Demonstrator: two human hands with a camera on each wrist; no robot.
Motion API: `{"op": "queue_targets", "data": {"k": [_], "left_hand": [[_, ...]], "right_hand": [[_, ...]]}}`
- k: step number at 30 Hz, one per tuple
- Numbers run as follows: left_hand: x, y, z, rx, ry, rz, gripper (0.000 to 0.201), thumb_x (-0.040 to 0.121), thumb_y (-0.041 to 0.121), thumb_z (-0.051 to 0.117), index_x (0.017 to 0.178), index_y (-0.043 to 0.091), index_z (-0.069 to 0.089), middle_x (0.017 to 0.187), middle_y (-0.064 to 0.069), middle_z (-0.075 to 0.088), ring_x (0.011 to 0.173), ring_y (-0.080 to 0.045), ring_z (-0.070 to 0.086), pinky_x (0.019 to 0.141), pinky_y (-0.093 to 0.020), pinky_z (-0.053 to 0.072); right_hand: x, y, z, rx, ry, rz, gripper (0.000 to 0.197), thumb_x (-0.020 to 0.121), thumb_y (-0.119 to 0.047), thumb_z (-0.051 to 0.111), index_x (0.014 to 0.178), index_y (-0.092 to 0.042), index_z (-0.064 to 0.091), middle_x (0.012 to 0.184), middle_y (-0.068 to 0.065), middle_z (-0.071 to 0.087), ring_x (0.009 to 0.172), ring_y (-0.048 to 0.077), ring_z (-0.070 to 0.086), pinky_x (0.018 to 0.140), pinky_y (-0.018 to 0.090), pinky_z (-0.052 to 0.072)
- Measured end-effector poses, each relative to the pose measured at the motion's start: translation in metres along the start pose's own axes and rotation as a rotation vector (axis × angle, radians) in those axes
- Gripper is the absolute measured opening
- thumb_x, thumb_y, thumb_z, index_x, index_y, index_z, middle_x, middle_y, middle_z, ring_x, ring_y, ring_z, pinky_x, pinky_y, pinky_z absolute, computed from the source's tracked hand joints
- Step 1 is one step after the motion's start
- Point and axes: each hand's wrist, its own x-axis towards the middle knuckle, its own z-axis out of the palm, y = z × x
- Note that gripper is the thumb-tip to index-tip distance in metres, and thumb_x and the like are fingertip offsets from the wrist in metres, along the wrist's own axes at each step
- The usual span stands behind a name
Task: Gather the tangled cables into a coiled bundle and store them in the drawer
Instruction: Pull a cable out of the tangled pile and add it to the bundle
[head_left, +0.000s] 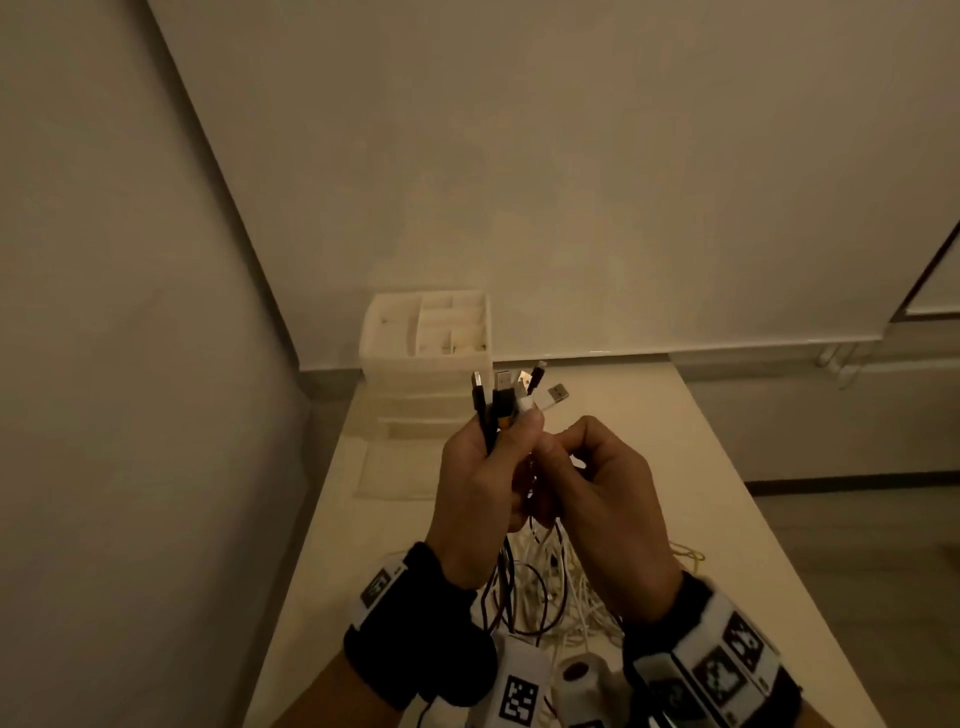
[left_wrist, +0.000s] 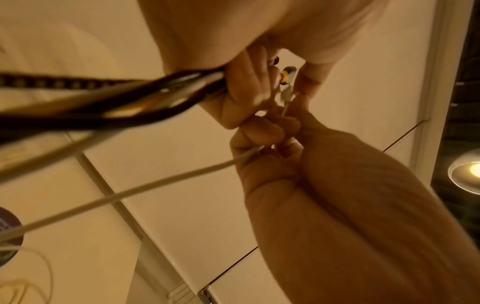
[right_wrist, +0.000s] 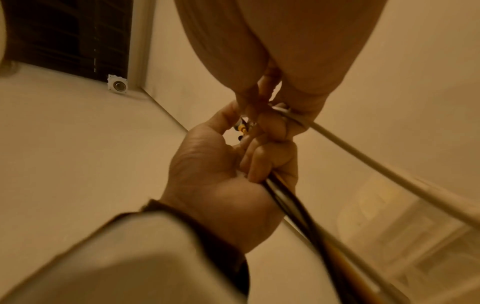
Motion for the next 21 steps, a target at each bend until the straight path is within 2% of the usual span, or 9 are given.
{"op": "queue_targets", "data": {"k": [3,6,8,10,12,14,18,21], "left_hand": [[-0.001,-0.001,0.009,0.000,0.038,-0.067,0.031,0.098,0.027,0.048,0.074,0.008,0.047,0.048,0.005,0.039,0.034,-0.009,0.036,0.035,-0.016,0.029],[0.002,-0.007,0.016,-0.007,0.097,-0.055,0.036,0.099,0.032,0.046,0.076,0.004,0.050,0.054,-0.003,0.039,0.040,-0.016,0.038,0.039,-0.020,0.032],[0.006,-0.009,0.017,-0.013,0.167,-0.026,0.039,0.100,0.035,0.043,0.070,0.010,0.047,0.054,-0.001,0.037,0.045,-0.014,0.035,0.043,-0.024,0.030],[0.014,-0.004,0.014,-0.091,0.225,0.027,0.042,0.101,0.036,0.039,0.065,0.016,0.044,0.054,0.003,0.038,0.045,-0.012,0.031,0.042,-0.023,0.028],[0.022,0.006,0.005,-0.207,0.251,0.082,0.043,0.102,0.039,0.035,0.065,0.019,0.046,0.057,0.002,0.043,0.045,-0.013,0.035,0.041,-0.022,0.030],[0.029,0.015,-0.007,-0.293,0.260,0.128,0.043,0.102,0.044,0.033,0.068,0.021,0.044,0.055,0.002,0.040,0.043,-0.014,0.037,0.042,-0.023,0.033],[0.028,0.029,-0.025,-0.288,0.229,0.220,0.040,0.101,0.047,0.031,0.071,0.021,0.040,0.052,0.006,0.027,0.040,-0.012,0.024,0.048,-0.027,0.039],[0.022,0.040,-0.035,-0.306,0.187,0.248,0.040,0.101,0.048,0.030,0.070,0.022,0.036,0.051,0.008,0.024,0.039,-0.007,0.017,0.041,-0.015,0.025]], "right_hand": [[0.000,0.000,-0.009,0.007,-0.023,0.010,0.027,0.092,-0.020,0.060,0.084,0.004,0.051,0.062,0.005,0.067,0.046,0.022,0.053,0.046,0.028,0.046],[-0.002,0.001,-0.016,0.010,-0.041,0.016,0.027,0.088,-0.016,0.065,0.085,0.005,0.048,0.065,0.012,0.066,0.046,0.025,0.055,0.047,0.031,0.048],[-0.005,0.008,-0.021,-0.025,-0.107,0.024,0.027,0.088,-0.018,0.066,0.086,0.002,0.049,0.064,0.017,0.063,0.044,0.026,0.052,0.046,0.035,0.045],[-0.010,0.019,-0.029,-0.105,-0.208,0.018,0.020,0.092,-0.021,0.062,0.084,-0.005,0.055,0.058,0.009,0.060,0.045,0.020,0.049,0.047,0.033,0.042],[-0.017,0.034,-0.039,-0.191,-0.292,0.011,0.024,0.095,-0.027,0.056,0.077,-0.012,0.062,0.053,0.000,0.055,0.047,0.011,0.047,0.051,0.027,0.039],[-0.021,0.048,-0.054,-0.236,-0.321,0.030,0.033,0.094,-0.035,0.051,0.069,-0.018,0.065,0.052,-0.002,0.052,0.048,0.008,0.046,0.052,0.025,0.039],[-0.017,0.067,-0.079,-0.255,-0.324,0.072,0.035,0.093,-0.037,0.053,0.068,-0.017,0.067,0.054,0.002,0.052,0.052,0.010,0.048,0.055,0.026,0.041],[-0.015,0.078,-0.090,-0.321,-0.328,0.104,0.036,0.089,-0.039,0.053,0.062,-0.019,0.066,0.055,-0.004,0.053,0.053,0.006,0.048,0.057,0.024,0.041]]}}
